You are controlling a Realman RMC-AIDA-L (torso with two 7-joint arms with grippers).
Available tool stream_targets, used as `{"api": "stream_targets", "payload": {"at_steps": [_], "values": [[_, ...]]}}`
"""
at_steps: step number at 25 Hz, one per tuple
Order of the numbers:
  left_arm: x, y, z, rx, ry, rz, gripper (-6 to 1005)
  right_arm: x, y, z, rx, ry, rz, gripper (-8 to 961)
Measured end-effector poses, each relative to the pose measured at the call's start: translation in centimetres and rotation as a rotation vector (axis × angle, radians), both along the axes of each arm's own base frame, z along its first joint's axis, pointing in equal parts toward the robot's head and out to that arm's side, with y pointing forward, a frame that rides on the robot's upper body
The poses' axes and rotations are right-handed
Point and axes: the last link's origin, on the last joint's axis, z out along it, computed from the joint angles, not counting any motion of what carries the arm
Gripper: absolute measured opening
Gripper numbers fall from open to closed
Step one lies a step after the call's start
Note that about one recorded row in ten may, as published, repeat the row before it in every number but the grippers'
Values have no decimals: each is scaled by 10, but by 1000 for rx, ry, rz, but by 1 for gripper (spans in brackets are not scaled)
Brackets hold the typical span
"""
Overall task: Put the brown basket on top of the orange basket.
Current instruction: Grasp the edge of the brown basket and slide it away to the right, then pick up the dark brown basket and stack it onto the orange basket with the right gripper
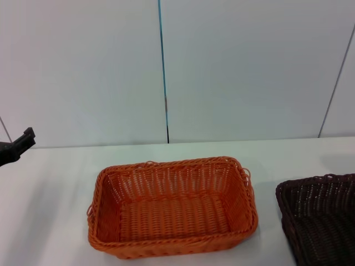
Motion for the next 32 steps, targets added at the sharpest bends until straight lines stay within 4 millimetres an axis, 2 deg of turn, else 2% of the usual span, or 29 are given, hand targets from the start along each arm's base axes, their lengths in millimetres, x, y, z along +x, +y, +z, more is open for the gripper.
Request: {"api": "stream_targets", "payload": {"at_steps": [7,19,32], "values": [[1,0,-8,-22,-1,4,888,-5,-2,10,-50,12,-36,289],[-17,-9,-28,-78,-25,62,888,-15,-1,23,-116,33,-83,203],[-34,-18,-33,-81,-37,121,888,-41,8,34,-156,28,-61,165]]}}
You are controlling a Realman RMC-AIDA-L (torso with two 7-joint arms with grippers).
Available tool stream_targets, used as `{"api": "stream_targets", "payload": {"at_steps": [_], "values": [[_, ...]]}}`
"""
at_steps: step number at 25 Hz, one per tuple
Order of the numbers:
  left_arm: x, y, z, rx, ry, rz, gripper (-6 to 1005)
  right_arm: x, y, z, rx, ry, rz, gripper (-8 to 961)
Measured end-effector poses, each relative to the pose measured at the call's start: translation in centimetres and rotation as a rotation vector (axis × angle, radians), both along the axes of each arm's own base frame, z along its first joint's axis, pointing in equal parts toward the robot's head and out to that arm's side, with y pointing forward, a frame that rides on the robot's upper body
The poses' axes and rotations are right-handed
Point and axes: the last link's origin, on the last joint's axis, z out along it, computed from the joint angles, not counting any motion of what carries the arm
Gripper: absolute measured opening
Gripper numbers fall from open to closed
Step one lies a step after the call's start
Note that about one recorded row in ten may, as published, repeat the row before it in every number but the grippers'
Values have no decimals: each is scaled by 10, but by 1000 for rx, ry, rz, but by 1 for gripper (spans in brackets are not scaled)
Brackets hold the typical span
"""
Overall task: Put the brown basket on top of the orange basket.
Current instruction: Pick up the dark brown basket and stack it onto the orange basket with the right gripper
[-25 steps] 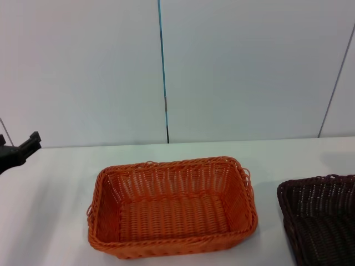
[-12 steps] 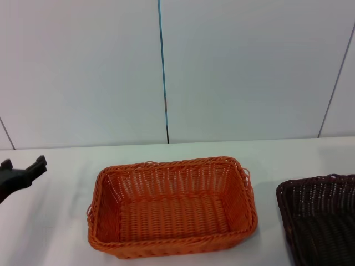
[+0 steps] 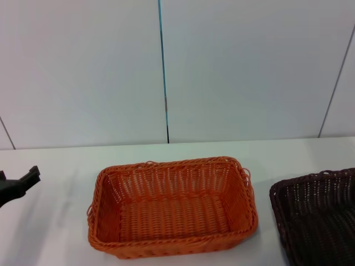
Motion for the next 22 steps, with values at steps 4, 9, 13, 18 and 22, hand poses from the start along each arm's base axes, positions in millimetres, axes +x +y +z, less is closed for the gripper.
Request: {"api": "stream_targets", "payload": {"at_steps": [4,9,13,18,22], "values": [[-1,1,7,25,-4,3,888,-2,0,4,2,-4,3,156],[9,7,19,56,-7,-41,888,0,-1,5,2,-5,-4,150],[16,13,21,59,-5,-62,888,-4,-3,9,-4,-8,-4,146],[19,15,22,61,1,-69,889,-8,-5,19,-8,-17,-7,141],[18,15,24,70,-2,-68,889,-16,-5,27,-8,-27,0,136]]}}
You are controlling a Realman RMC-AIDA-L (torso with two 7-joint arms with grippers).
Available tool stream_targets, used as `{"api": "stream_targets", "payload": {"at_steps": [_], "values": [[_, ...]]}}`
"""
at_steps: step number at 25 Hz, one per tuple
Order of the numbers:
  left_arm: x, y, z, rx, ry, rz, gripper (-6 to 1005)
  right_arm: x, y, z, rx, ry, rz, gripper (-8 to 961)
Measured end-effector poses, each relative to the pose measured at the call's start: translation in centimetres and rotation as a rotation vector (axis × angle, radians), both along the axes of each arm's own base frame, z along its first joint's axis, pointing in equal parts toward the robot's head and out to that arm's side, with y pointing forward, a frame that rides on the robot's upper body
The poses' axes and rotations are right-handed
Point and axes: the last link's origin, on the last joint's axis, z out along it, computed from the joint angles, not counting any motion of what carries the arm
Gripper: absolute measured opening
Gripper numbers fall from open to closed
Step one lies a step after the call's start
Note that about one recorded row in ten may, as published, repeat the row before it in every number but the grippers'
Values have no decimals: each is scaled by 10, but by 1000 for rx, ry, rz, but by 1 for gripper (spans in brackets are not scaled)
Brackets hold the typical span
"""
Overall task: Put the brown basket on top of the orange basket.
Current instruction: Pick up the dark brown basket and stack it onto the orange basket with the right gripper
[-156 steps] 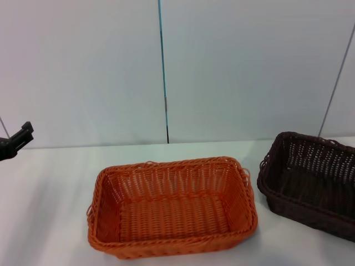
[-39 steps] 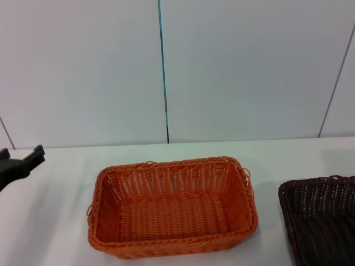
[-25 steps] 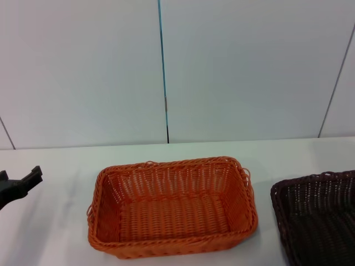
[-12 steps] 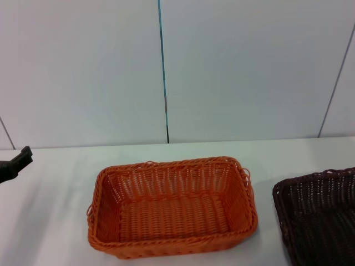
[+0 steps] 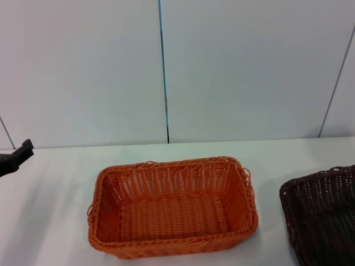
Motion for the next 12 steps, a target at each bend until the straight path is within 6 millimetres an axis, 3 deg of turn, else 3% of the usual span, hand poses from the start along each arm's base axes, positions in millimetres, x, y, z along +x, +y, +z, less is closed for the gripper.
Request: {"api": "stream_targets", "payload": {"at_steps": [5,12], "values": [[0,0,1,2,-1,0,889,-11,-1,18,18,-19,15,135],[-3,-2,0,1,-1,6,889,-25,0,27,16,-25,31,134]]}}
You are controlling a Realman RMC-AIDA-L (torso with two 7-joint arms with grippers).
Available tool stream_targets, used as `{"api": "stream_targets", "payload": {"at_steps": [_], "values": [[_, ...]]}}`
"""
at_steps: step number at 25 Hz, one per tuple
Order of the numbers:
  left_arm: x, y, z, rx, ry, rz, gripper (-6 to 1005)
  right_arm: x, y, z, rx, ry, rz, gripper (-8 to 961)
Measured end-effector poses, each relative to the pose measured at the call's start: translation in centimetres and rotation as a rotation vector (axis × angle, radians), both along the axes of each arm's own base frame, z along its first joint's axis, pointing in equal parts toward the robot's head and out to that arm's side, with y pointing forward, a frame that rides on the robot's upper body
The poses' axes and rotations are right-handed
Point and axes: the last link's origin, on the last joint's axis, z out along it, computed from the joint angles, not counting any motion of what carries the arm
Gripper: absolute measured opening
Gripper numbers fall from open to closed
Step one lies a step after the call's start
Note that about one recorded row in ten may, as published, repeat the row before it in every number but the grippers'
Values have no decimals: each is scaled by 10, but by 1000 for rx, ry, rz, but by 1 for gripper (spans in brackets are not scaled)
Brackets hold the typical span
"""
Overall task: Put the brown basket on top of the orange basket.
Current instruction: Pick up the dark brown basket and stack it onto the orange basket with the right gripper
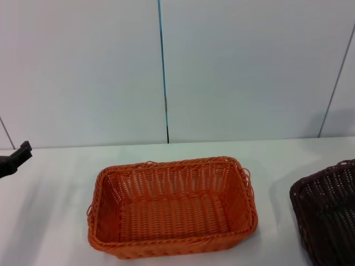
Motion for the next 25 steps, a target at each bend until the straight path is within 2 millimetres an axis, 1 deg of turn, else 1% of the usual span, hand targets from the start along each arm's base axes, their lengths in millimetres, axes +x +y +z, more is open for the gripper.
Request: {"api": "stream_targets", "payload": {"at_steps": [9,14,22,25], "values": [[-2,-2,-2,-5,-4,7,889,-19,-4,20,34,-1,25,134],[-4,-3,-3,-6,-5,14,889,-28,-5,25,42,-8,43,134],[-5,-3,-4,-6,-6,20,889,-55,-5,46,79,-41,95,134],[-5,-3,-4,-7,-6,21,889,-65,-3,49,82,-44,117,134]]}}
